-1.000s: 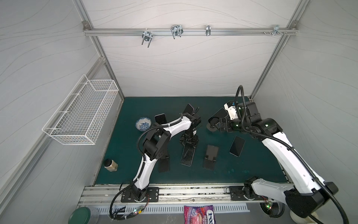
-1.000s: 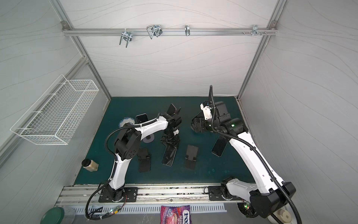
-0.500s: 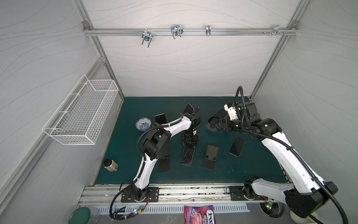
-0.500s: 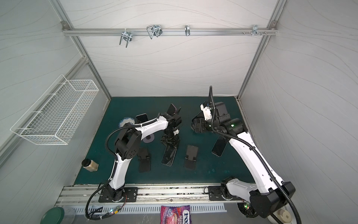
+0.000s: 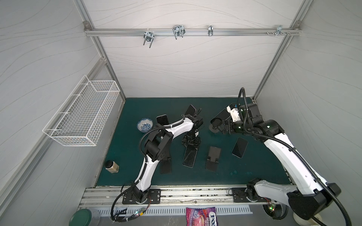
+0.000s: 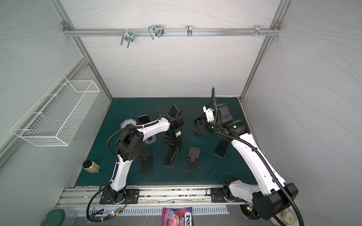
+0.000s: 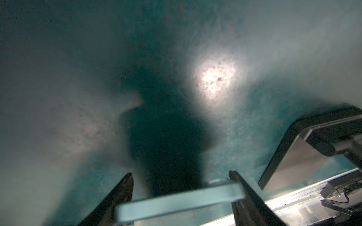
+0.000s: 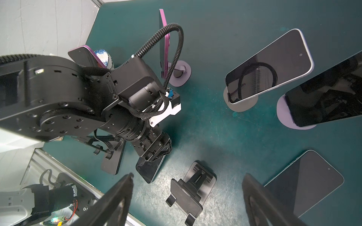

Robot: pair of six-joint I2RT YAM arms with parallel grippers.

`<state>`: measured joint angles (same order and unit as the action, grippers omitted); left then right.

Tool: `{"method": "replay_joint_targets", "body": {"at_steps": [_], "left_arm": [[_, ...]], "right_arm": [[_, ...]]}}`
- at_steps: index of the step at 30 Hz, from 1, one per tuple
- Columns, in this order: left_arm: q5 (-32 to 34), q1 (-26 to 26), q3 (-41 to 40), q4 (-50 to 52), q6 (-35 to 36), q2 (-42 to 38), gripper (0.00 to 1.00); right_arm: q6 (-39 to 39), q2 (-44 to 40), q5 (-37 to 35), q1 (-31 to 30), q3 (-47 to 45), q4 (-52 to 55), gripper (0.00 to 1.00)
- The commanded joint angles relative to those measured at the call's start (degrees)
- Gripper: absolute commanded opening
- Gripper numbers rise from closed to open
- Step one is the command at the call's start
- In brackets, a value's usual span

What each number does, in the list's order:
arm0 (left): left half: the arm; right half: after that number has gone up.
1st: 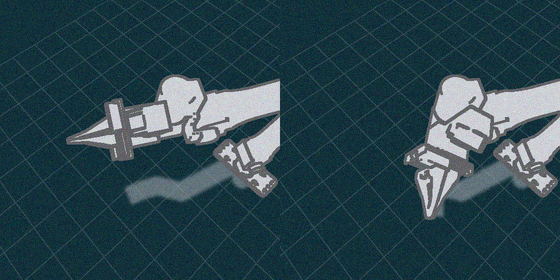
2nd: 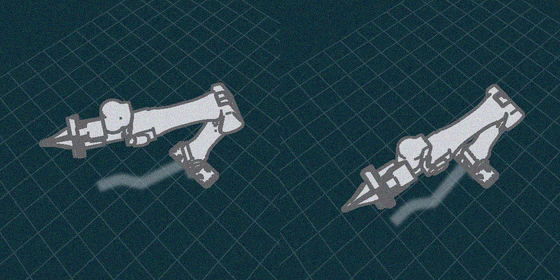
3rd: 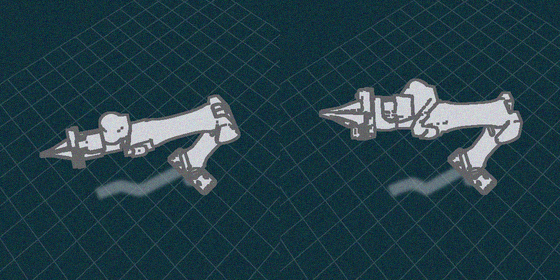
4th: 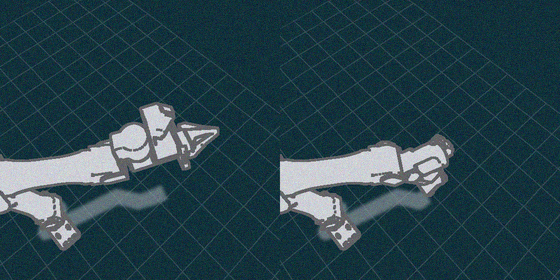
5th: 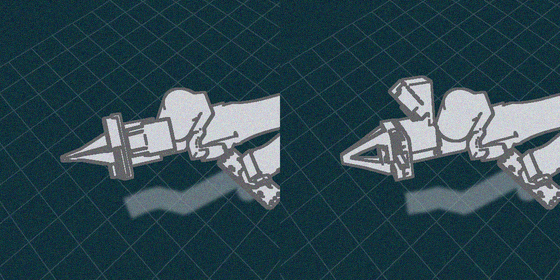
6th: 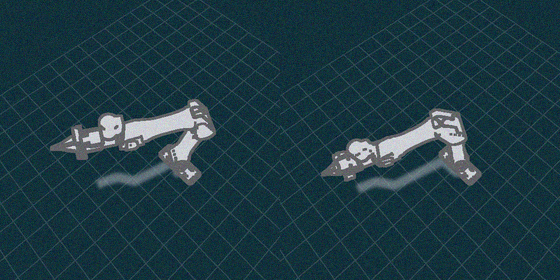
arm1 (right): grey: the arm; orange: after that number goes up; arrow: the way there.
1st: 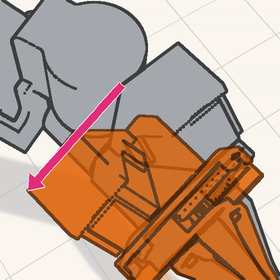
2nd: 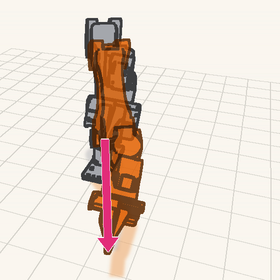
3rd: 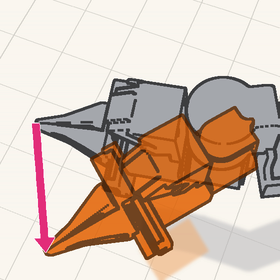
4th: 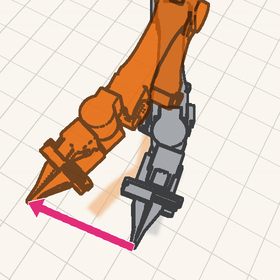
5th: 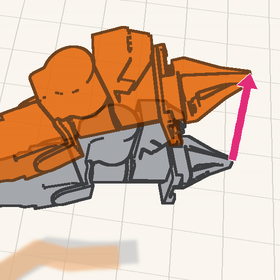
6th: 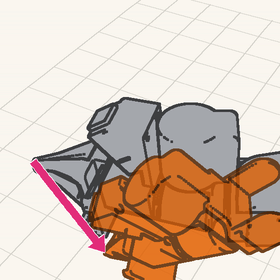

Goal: Remove the phone from the phone stand
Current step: Place the phone at the bottom-center of the table.

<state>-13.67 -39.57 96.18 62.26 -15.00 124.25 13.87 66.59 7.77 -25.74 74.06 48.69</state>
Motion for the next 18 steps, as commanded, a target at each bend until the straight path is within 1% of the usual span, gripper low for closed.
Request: {"method": "replay_joint_targets", "body": {"at_steps": [1,18], "left_arm": [[1.0,0.3,0.0,-0.9,0.9,1.7,0.55],[1.5,0.3,-0.2,-1.6,0.3,2.1,0.59]], "right_arm": [[-0.7,-0.3,0.3,0.3,-0.6,-0.4,0.88],[-0.5,0.3,0.1,0.6,-1.0,-1.7,0.88]]}}
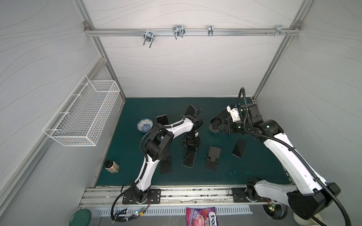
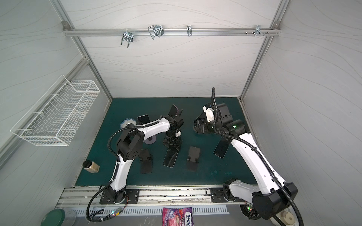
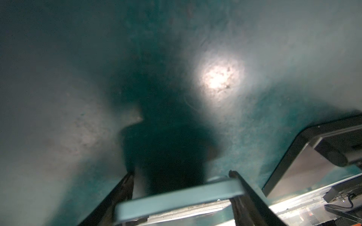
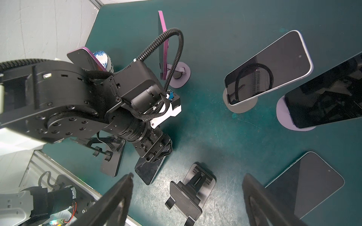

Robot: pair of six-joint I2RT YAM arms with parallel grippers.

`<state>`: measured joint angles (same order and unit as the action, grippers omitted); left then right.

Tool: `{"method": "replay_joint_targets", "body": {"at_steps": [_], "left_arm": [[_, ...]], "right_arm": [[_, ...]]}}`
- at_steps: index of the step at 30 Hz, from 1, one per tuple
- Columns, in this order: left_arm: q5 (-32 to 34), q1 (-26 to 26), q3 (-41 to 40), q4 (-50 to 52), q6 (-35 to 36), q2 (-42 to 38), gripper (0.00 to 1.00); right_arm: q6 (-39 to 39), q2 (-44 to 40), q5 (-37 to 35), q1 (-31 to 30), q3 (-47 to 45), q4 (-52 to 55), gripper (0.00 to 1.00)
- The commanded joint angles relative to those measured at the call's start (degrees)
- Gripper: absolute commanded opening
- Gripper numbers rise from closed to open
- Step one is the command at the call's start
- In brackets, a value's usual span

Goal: Remove the phone from the phone stand
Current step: Place the phone at the bottom-center of the table.

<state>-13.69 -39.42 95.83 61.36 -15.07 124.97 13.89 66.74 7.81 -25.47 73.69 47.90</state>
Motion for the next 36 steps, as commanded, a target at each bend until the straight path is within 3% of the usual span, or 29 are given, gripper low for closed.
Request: {"method": "replay_joint_targets", "body": {"at_steps": [1,30,36], "left_arm": [[1.5,0.2,0.1,-0.7,0.4,1.3,0.59],[2.3,0.2,0.0,-0.7,-0.4,-0.7,0.74],[2.6,0.1,-0.2,-0.8,-0.5,-1.4,0.83]], "right_arm": [[-0.6,0.0,0.0,0.3,-0.6,-0.9,0.88],[-0.7,0.3,1.0,0.4,0.3,-0.5,0.91],[-0.6,-0.3,1.0,0.4,0.0,-0.4,0.92]]}}
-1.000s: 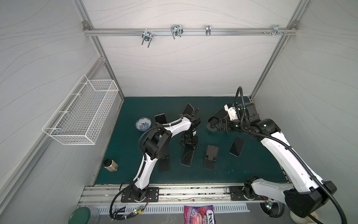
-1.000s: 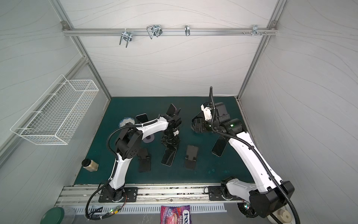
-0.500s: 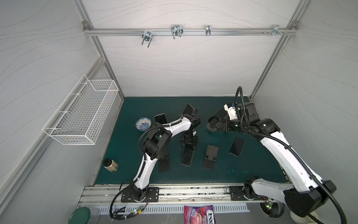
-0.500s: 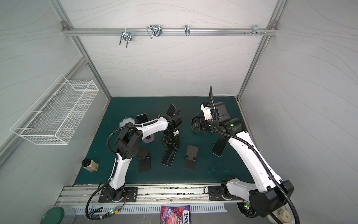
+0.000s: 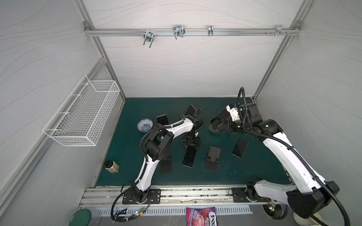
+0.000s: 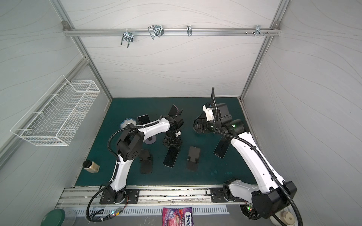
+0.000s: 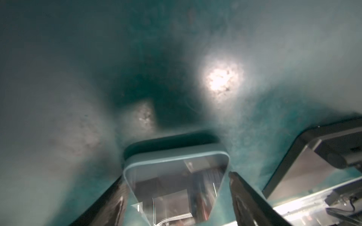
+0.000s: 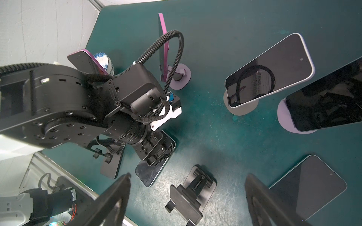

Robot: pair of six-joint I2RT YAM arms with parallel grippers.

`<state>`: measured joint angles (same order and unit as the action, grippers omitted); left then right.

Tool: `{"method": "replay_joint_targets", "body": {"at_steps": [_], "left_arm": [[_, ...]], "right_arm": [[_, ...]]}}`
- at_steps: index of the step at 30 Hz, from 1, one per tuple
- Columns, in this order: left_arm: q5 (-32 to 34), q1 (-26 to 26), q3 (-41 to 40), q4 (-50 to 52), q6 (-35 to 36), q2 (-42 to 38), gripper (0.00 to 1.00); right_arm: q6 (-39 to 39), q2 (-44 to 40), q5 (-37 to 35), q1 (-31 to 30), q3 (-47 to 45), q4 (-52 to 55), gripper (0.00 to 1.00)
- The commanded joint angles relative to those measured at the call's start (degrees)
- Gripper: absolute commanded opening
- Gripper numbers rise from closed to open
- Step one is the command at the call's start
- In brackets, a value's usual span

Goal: Remove the phone from the phone stand
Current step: Place the phone at the bottom-center of the table.

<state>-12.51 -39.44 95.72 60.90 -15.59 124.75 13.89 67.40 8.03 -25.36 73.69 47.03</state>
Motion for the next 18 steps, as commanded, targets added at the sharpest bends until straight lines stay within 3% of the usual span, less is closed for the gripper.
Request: {"method": "replay_joint_targets", "body": {"at_steps": [1,18], "left_arm": [[1.6,0.2,-0.1,-0.3,0.0,-1.3,0.83],[2.0,0.2,-0.2,-1.0,0.0,-7.1,0.81]], "right_arm": [[-0.7,-0.9,0.8,0.3,0.0,0.4,0.92],[0.3,-2.3,1.4,0.3,0.5,0.3,0.91]]}}
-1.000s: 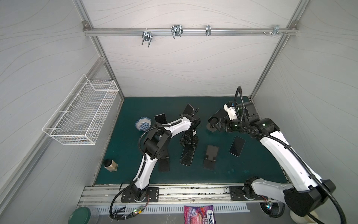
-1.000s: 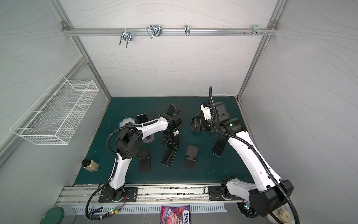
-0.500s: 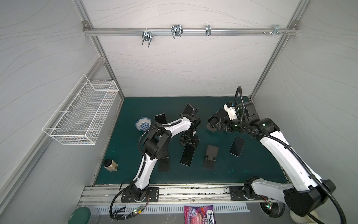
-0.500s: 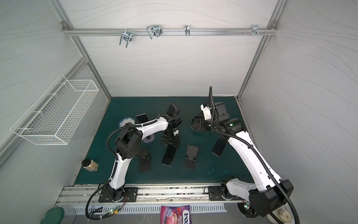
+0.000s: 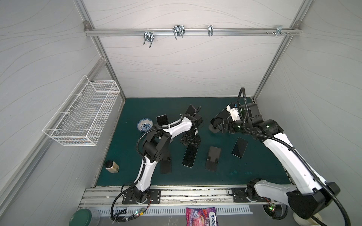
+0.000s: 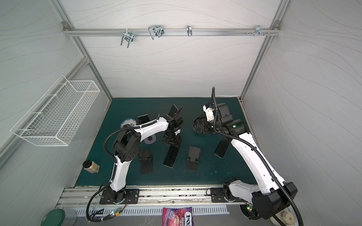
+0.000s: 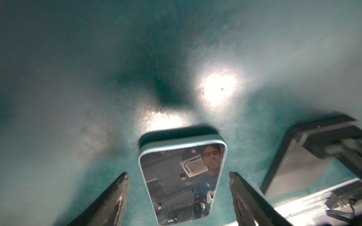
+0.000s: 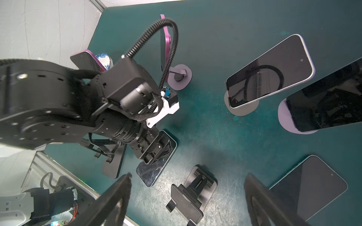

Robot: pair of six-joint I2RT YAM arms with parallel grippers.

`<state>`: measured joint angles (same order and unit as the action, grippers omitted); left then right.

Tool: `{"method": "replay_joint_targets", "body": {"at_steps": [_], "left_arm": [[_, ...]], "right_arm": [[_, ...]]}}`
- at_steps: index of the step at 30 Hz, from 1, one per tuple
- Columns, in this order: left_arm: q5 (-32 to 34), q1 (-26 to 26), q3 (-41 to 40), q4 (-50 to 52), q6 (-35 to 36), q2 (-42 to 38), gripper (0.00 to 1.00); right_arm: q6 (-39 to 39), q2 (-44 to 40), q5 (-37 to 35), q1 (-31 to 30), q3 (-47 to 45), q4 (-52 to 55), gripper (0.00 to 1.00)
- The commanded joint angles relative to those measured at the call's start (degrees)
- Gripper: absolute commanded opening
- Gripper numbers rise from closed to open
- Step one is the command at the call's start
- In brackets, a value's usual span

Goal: Remove the phone from the phone stand
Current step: Place the phone at the bottom-center of the table.

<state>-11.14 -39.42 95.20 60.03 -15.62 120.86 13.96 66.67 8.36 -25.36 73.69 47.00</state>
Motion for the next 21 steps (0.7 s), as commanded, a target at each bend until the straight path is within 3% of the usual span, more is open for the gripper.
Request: {"method": "replay_joint_targets", "body": {"at_steps": [1,21], "left_arm": [[0.7,0.2,0.3,-0.2,-0.1,-3.8,0.81],[3.5,0.2,0.8,-0.7,-1.5,-17.5,0.78]], "right_arm": [[0.4,-1.7,1.1,0.3,0.6,0.3,0.91],[1.4,-2.8,1.7,0.3,3.6,2.3,0.86]]}}
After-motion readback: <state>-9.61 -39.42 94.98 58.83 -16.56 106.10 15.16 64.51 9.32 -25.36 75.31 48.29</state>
